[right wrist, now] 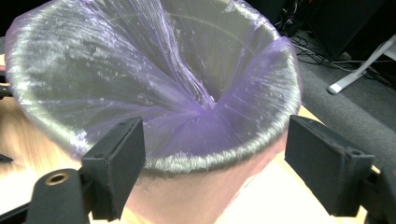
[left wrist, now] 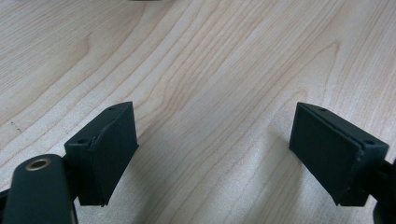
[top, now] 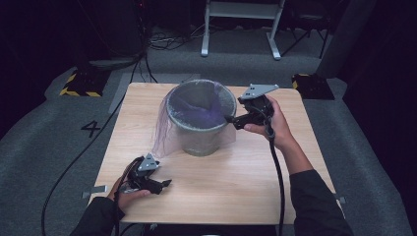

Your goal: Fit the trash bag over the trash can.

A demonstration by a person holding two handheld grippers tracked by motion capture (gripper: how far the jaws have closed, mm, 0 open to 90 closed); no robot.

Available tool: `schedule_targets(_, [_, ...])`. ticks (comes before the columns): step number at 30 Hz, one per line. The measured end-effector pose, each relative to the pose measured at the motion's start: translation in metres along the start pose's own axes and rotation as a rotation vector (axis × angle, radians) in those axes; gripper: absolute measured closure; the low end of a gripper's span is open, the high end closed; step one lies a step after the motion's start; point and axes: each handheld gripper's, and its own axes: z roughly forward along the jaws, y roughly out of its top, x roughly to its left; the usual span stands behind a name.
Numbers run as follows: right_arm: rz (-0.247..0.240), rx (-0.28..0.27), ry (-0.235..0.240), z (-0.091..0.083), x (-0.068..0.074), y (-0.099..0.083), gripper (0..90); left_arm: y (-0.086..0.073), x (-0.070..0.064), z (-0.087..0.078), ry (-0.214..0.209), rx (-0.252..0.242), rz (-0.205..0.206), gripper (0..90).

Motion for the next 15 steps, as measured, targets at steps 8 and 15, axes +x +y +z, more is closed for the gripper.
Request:
schedule_targets(8, [-0.02, 0.005, -0.013, -0.011, 0.003, -0.009, 20.3, 0.0, 0.0, 0.0, 0.0, 0.0, 0.001, 14.6])
schedule_targets(15, [-0.036, 0.036, -0.039, -0.015, 0.007, -0.019, 20.1, 0.0, 0.0, 0.0, 0.0, 0.0, 0.0, 14.6])
